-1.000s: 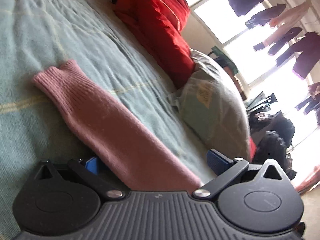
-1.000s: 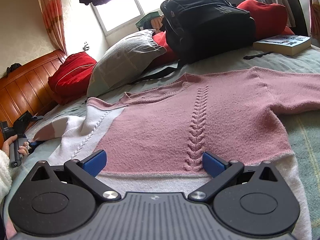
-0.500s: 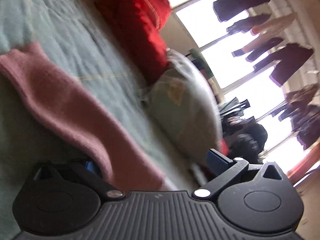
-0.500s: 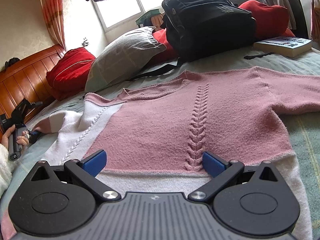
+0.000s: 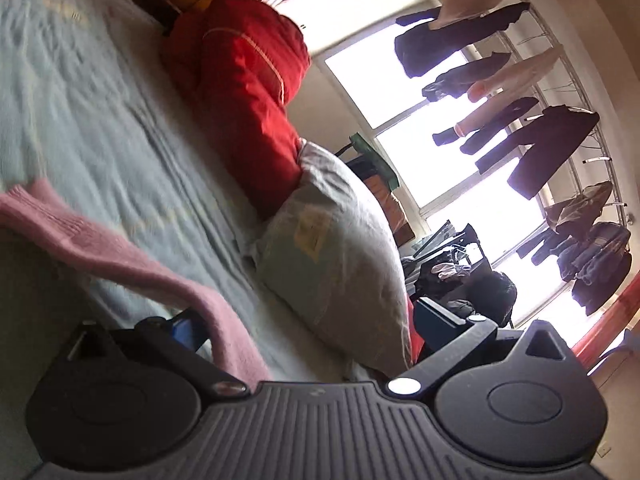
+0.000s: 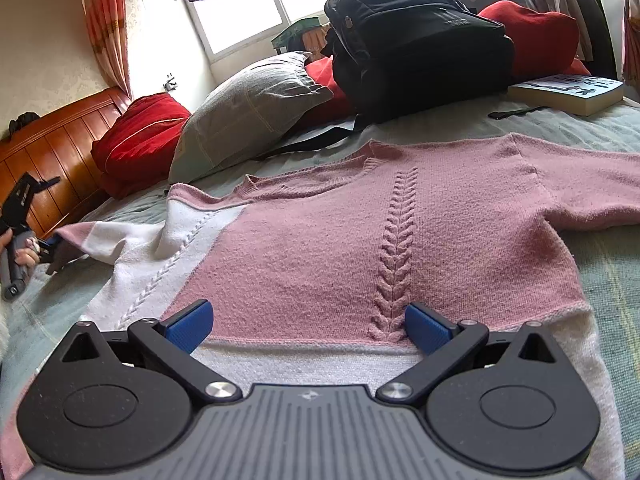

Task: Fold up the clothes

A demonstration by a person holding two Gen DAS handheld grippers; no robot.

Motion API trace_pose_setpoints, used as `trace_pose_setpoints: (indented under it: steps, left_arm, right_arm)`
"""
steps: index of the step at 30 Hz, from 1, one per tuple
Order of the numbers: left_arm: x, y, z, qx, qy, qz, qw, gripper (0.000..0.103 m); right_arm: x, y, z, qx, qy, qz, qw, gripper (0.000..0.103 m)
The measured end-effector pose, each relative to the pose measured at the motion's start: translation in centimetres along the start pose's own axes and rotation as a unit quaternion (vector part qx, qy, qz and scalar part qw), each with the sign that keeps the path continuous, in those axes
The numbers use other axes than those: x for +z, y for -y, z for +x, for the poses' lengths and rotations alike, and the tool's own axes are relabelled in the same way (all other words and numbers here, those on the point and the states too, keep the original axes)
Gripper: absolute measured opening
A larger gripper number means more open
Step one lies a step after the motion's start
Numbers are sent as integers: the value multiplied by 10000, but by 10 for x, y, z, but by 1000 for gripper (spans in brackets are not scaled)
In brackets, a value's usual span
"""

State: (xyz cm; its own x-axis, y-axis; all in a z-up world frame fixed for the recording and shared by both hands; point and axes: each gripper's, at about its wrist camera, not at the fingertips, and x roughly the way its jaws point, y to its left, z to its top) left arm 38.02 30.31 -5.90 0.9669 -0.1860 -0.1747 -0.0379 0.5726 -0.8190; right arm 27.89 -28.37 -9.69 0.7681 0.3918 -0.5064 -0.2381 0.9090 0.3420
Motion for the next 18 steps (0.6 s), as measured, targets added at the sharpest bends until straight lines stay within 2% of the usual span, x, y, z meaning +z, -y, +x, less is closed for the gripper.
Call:
trace_pose_setpoints:
  steps: [4, 8, 12, 14, 16, 18]
  left_arm:
    - [5, -1, -10, 163, 45, 57, 9998, 102]
    - [-7, -19, -1, 192, -313, -159, 9992, 102]
    - [-21, -34, 15, 497, -489, -189, 9974, 102]
    - [-27, -41, 24, 665, -565, -193, 9960, 102]
    - [-28, -41, 26, 656, -510, -123, 9965, 102]
    - [-26, -42, 26, 582, -420, -163, 9973, 102]
  right_arm:
    - [0, 0, 1, -8, -5, -11, 10000, 103]
    - [0, 0, 1, -12, -7, -15, 10000, 103]
    - [0, -2, 1, -42, -29, -55, 10000, 103]
    - [3, -12, -3, -293, -196, -324, 9989, 103]
    - [5, -35, -12, -601, -279, -1001, 9928, 103]
    - [6, -50, -23, -372, -222, -1249, 9912, 103]
